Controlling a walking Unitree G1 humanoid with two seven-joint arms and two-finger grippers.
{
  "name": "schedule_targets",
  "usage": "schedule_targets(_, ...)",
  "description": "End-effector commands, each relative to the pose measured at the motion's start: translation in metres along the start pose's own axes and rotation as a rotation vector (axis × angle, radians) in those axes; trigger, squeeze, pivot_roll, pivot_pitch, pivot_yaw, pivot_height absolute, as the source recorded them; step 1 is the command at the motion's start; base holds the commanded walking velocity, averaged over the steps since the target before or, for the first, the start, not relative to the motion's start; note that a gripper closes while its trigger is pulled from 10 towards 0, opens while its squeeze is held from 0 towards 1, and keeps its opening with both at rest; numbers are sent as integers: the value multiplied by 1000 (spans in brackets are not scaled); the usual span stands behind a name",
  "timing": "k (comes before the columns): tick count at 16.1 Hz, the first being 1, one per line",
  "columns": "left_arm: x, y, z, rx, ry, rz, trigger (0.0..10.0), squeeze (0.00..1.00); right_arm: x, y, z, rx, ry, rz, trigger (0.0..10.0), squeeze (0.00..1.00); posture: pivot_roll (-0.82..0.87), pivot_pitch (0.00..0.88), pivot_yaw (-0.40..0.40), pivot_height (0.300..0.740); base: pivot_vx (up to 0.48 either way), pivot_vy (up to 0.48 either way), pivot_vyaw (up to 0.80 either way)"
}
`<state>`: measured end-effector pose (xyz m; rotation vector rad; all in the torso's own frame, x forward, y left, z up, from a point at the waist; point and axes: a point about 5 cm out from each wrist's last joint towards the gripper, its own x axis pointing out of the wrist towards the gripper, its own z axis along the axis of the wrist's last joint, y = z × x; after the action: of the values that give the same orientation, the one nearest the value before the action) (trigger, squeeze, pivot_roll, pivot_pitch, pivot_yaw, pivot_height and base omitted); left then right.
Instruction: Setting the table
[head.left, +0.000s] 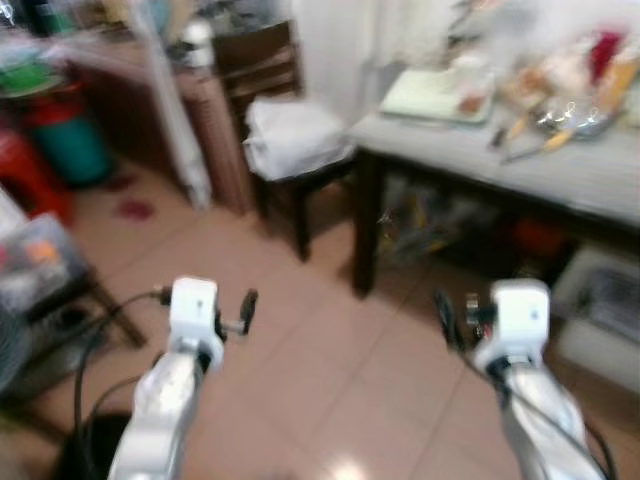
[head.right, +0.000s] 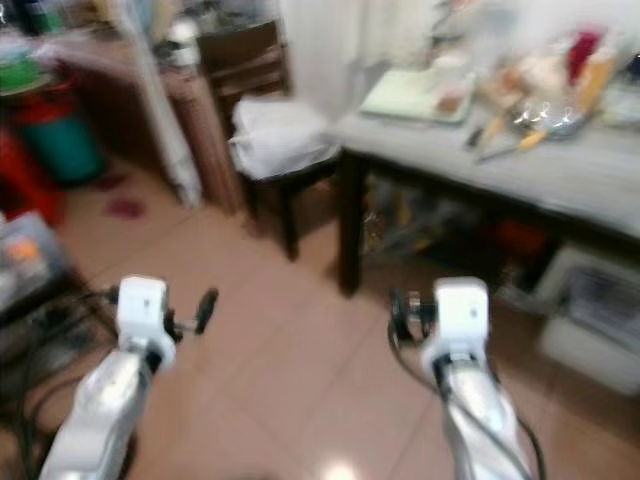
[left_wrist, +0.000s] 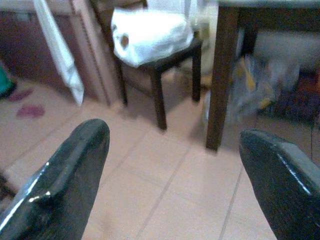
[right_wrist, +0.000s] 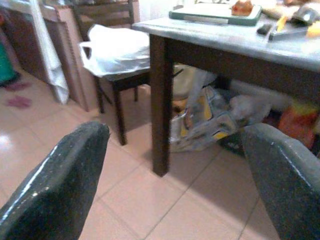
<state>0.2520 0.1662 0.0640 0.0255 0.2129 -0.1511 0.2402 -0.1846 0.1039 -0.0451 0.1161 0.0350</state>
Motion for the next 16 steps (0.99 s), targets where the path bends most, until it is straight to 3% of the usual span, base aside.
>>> schedule_targets(1,4,-1,13,3,-40,-31,10000,0,-5,-5,1,2,9,-32,10000,0,-90,0,56,740,0,0,-413)
schedule_targets(4,-1,-3,12,-32,-42,-59,10000,0,-9,-9,-2,2,23,-47,10000,0,-94,0,63,740,0,0,-800)
schedule_targets(14,5,-11,17,-29,-52,-117,10000,0,-5,-3,0,5,21,-32,10000,0,-93,0,70,740,0,0,-800)
schedule_targets(16,6,-11,16,-24,-51,-121,10000,0,-4,-1,0,5,16,-25,10000,0,-92,0,70,740,0,0,0)
